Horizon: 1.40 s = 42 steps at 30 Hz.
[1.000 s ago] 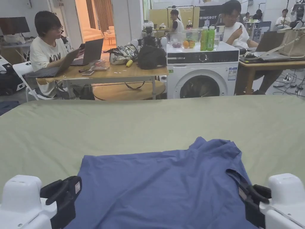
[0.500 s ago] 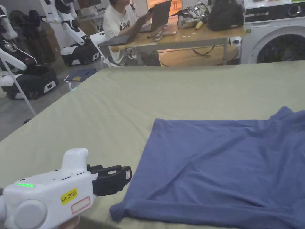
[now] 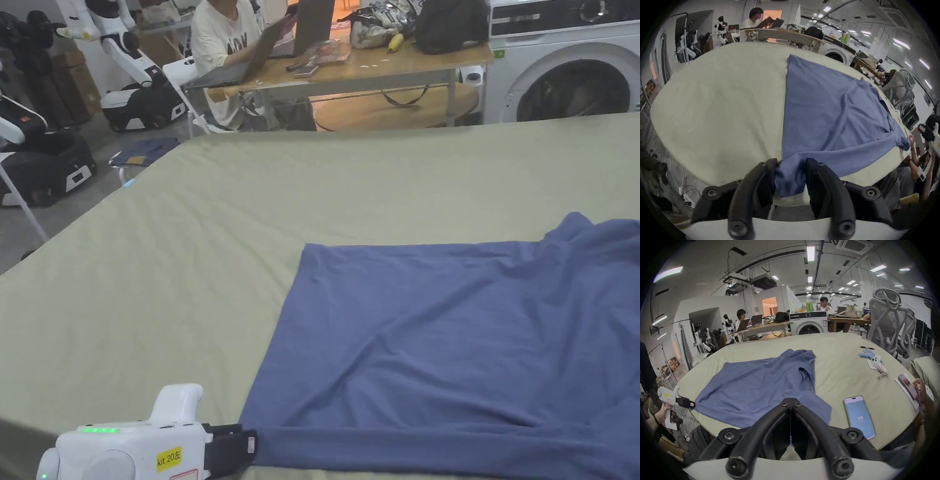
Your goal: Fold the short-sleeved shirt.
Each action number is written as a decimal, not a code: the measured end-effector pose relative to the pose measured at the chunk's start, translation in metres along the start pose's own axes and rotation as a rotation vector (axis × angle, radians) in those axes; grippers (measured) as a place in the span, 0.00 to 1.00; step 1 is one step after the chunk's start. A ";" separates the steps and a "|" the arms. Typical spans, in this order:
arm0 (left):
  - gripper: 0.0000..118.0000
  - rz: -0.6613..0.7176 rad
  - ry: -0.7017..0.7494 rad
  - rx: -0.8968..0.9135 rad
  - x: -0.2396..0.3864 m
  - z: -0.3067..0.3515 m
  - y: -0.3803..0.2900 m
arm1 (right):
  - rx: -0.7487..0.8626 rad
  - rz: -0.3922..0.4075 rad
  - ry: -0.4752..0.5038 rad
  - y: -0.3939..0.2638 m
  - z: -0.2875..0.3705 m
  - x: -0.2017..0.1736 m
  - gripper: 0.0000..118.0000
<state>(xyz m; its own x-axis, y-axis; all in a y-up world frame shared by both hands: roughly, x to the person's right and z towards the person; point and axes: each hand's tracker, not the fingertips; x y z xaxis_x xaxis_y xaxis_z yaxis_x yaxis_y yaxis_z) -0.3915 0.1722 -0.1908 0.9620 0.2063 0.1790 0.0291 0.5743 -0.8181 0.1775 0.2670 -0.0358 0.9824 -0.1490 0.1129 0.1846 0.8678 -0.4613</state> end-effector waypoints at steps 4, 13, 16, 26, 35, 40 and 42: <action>0.04 -0.015 -0.028 -0.026 0.012 0.001 0.000 | -0.005 -0.021 -0.048 -0.003 0.011 0.018 0.00; 0.04 -0.055 0.032 -0.041 0.023 -0.002 -0.002 | -0.237 -0.055 -0.123 -0.021 0.007 0.068 0.61; 0.04 -0.037 0.025 -0.039 0.027 0.001 -0.004 | -0.294 -0.073 -0.082 -0.035 -0.005 0.077 0.61; 0.04 -0.008 0.007 -0.034 0.035 0.009 -0.008 | -0.413 -0.064 -0.005 -0.067 -0.054 0.067 0.10; 0.04 -0.020 -0.049 0.172 0.038 0.043 0.048 | -0.251 -0.112 0.023 -0.005 -0.055 0.074 0.06; 0.04 -0.100 -0.018 0.245 0.044 0.003 0.131 | -0.186 -0.075 0.012 0.042 -0.127 0.068 0.06; 0.04 -0.123 0.035 0.258 0.047 -0.018 0.162 | -0.183 -0.033 -0.024 0.059 -0.159 0.064 0.06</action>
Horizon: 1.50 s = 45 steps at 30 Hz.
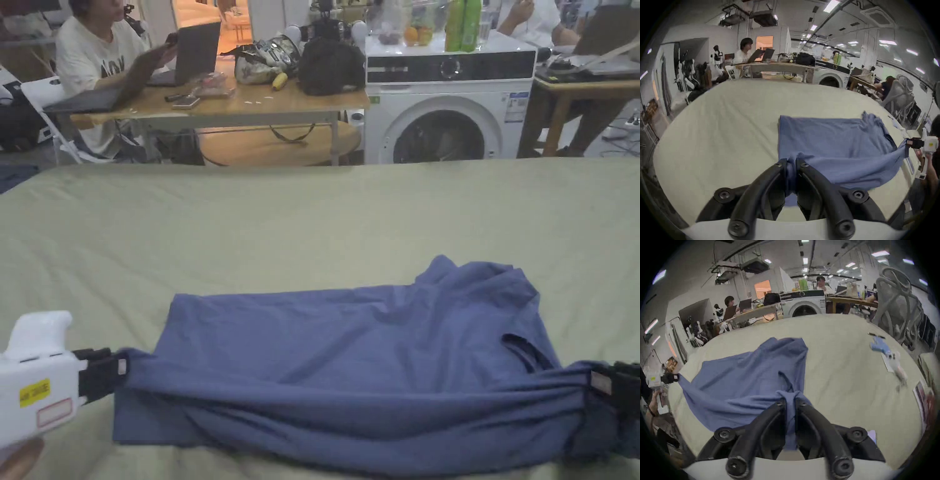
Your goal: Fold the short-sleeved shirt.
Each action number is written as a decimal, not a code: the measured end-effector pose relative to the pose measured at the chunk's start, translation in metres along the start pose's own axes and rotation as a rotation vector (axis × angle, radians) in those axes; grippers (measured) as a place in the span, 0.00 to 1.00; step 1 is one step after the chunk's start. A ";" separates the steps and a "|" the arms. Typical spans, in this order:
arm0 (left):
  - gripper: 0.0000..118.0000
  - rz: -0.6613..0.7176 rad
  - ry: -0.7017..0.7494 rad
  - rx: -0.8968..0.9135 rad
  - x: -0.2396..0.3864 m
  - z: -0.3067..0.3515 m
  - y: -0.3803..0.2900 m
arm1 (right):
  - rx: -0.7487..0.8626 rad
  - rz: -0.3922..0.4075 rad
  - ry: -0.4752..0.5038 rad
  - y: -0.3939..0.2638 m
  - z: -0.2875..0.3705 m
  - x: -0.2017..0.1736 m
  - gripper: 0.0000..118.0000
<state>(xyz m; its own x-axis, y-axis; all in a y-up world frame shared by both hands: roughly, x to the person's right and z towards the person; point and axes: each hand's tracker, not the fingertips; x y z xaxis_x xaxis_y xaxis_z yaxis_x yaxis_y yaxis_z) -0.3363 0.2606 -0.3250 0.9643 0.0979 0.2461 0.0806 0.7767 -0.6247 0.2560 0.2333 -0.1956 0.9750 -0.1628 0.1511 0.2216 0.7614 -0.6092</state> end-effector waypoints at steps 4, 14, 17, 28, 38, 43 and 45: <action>0.06 0.042 0.041 -0.046 -0.005 -0.059 0.026 | -0.049 0.012 -0.081 0.028 -0.056 -0.006 0.08; 0.73 0.003 0.011 0.103 0.018 -0.035 0.015 | 0.047 0.000 -0.104 0.017 -0.053 -0.015 0.67; 0.73 -0.026 -0.003 0.178 0.031 -0.008 0.017 | 0.088 -0.020 -0.054 0.013 -0.036 -0.023 0.66; 0.00 -0.011 -0.088 0.129 0.044 0.012 -0.002 | 0.118 0.078 0.001 -0.013 -0.015 -0.050 0.00; 0.55 0.201 0.005 -0.134 -0.015 -0.060 -0.041 | 0.117 0.082 0.034 -0.017 0.007 -0.032 0.00; 0.11 0.183 0.049 -0.175 -0.011 -0.084 -0.053 | 0.086 0.059 -0.015 -0.021 0.013 -0.010 0.00; 0.03 0.146 0.003 -0.202 0.000 -0.088 -0.048 | 0.072 0.038 -0.031 -0.022 0.013 -0.008 0.00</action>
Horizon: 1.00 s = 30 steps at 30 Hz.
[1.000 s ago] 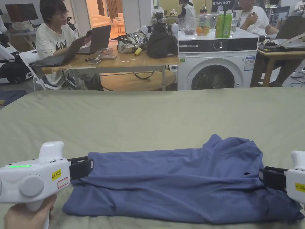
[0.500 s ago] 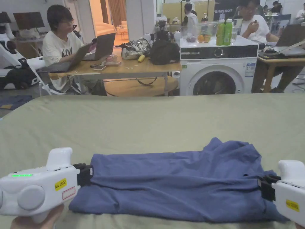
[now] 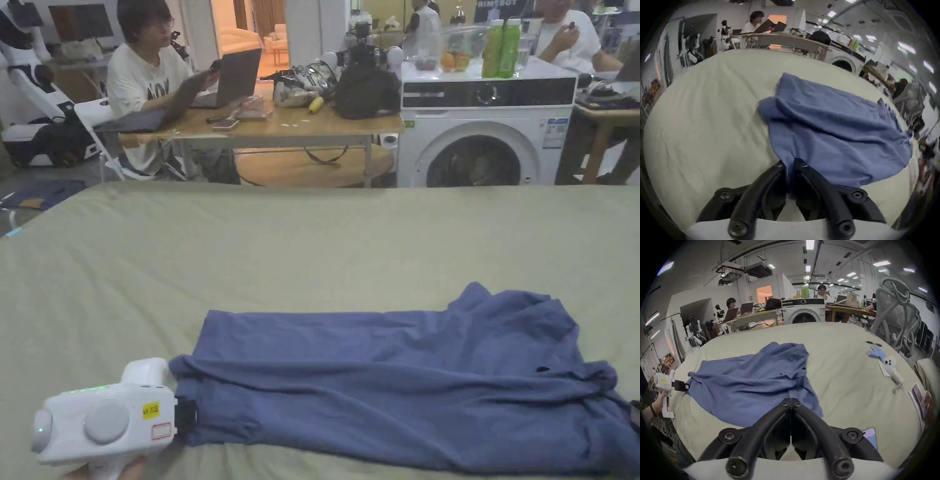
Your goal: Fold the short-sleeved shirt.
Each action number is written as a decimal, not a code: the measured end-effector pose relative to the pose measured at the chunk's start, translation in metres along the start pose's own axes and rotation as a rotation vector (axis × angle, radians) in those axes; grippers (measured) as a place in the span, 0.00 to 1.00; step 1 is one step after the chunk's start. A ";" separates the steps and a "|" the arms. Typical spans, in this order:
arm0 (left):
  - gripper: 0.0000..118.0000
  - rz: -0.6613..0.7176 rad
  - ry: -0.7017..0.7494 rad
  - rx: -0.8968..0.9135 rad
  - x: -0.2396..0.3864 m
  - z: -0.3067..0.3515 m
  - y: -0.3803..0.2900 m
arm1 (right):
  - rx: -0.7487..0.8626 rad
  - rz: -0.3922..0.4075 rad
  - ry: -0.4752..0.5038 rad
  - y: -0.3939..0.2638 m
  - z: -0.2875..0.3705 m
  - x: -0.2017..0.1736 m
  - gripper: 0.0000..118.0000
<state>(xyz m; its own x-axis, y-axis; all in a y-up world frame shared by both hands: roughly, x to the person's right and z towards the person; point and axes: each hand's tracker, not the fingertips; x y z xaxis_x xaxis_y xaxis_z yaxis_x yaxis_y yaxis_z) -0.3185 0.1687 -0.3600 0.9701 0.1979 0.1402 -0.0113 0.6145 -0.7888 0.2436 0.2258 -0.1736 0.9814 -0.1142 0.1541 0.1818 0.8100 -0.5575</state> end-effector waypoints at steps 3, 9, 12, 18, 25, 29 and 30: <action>0.02 -0.116 0.078 -0.026 0.016 -0.009 0.002 | -0.048 -0.084 -0.020 0.000 -0.014 0.007 0.36; 0.02 -0.056 0.045 -0.063 0.013 -0.002 0.006 | -0.200 -0.210 -0.050 -0.016 -0.075 0.016 0.52; 0.02 -0.051 0.044 -0.057 0.015 -0.002 0.004 | -0.189 -0.106 -0.134 -0.026 -0.085 0.006 0.05; 0.01 -0.044 0.026 0.017 0.019 0.023 -0.003 | -0.197 -0.054 -0.109 -0.015 -0.072 -0.013 0.05; 0.01 -0.011 -0.067 0.194 -0.001 0.117 -0.002 | -0.070 -0.139 -0.110 -0.005 0.001 -0.014 0.05; 0.01 -0.036 -0.080 0.162 -0.013 0.148 -0.037 | -0.095 -0.076 -0.133 -0.035 0.036 -0.015 0.06; 0.01 -0.027 -0.092 0.134 -0.017 0.154 -0.052 | -0.136 -0.048 -0.115 -0.045 0.045 -0.014 0.05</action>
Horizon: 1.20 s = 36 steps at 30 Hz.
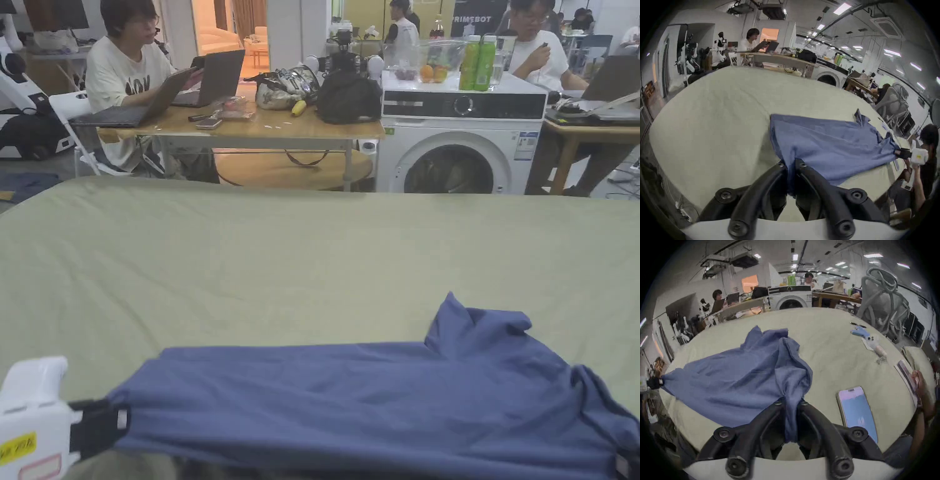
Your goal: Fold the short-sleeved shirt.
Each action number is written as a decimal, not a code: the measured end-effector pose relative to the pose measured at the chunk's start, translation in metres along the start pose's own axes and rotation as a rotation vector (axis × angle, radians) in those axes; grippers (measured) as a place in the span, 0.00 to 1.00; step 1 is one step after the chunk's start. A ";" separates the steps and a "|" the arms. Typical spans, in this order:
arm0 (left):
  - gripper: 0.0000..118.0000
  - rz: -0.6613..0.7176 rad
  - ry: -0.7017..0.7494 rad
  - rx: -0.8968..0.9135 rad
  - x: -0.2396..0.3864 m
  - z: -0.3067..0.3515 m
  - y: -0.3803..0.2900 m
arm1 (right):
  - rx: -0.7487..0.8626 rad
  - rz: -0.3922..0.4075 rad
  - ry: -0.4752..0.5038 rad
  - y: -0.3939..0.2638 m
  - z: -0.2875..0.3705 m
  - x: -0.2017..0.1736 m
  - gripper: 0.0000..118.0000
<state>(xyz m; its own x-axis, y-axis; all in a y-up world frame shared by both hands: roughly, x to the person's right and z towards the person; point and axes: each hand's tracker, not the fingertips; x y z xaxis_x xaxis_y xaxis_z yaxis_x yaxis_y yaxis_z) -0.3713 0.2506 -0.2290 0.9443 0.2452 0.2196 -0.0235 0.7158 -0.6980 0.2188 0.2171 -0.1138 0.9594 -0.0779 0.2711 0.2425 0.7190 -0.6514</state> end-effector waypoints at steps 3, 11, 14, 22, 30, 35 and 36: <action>0.01 0.009 -0.008 -0.041 -0.005 0.014 -0.040 | -0.044 0.048 -0.008 -0.030 0.015 0.002 0.06; 0.66 0.060 -0.032 -0.025 -0.007 0.009 -0.075 | 0.018 0.022 0.035 -0.052 0.016 0.001 0.48; 0.66 -0.077 0.038 0.153 0.027 0.019 -0.068 | 0.133 0.016 0.074 -0.045 0.026 -0.010 0.48; 0.37 -0.263 -0.042 0.303 0.101 0.030 -0.045 | 0.275 0.131 0.191 -0.017 0.041 -0.063 0.35; 0.00 -0.190 -0.119 0.226 0.118 0.016 -0.029 | 0.265 0.209 0.262 -0.007 0.025 -0.098 0.00; 0.23 0.037 -0.026 0.053 0.050 -0.027 0.035 | 0.246 0.180 0.295 -0.001 0.020 -0.086 0.00; 0.44 0.032 0.001 0.002 0.035 -0.045 0.049 | 0.236 0.158 0.303 0.000 0.019 -0.082 0.00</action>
<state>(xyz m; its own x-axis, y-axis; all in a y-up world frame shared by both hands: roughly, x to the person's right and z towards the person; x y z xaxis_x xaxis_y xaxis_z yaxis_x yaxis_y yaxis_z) -0.3243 0.2644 -0.2861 0.9432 0.2677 0.1967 -0.0545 0.7088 -0.7033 0.1372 0.2364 -0.1225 0.9897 -0.1285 -0.0631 0.0830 0.8742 -0.4784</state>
